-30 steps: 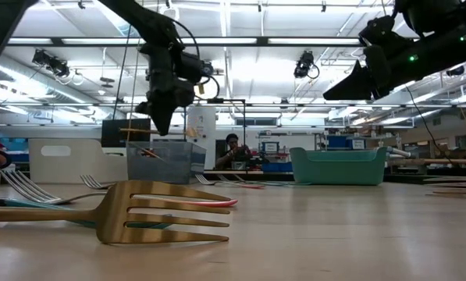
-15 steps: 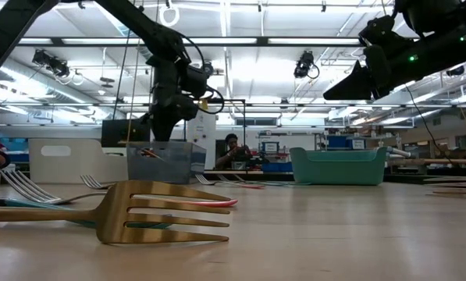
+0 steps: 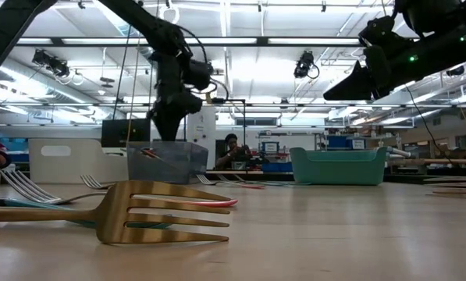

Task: Sort silverware by color (type)
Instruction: Put the top left gold fork into the black bin

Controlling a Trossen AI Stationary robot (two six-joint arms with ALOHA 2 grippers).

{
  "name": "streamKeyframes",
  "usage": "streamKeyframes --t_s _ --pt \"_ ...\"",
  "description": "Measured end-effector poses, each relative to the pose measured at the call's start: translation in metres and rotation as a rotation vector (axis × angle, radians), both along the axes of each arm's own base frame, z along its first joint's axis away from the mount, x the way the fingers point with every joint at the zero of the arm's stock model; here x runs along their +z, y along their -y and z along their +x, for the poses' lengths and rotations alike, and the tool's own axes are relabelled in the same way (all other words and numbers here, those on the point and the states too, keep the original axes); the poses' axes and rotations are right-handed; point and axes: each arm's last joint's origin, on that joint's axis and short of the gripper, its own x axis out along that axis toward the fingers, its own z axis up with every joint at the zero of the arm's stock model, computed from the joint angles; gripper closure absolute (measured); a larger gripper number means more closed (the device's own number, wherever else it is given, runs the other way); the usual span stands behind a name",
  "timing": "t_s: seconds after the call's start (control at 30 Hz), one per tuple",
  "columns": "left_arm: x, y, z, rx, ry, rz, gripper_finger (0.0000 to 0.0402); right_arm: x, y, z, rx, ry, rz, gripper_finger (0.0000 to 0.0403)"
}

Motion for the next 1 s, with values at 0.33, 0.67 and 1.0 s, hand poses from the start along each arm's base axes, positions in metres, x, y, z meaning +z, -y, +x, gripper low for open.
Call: streamKeyframes --t_s 0.33,0.67,1.0 --pt "0.03 0.047 0.026 -0.183 0.038 0.053 0.0247 -0.001 0.0 0.0 -0.002 -0.008 0.007 0.0312" --pt "0.028 0.092 0.037 -0.307 -0.12 0.095 0.0247 -0.002 0.0 0.0 0.002 -0.01 0.024 0.0312" --pt "0.019 0.047 0.012 -0.11 -0.155 0.082 0.0247 0.0 -0.004 0.0 0.021 0.005 0.016 0.0312"
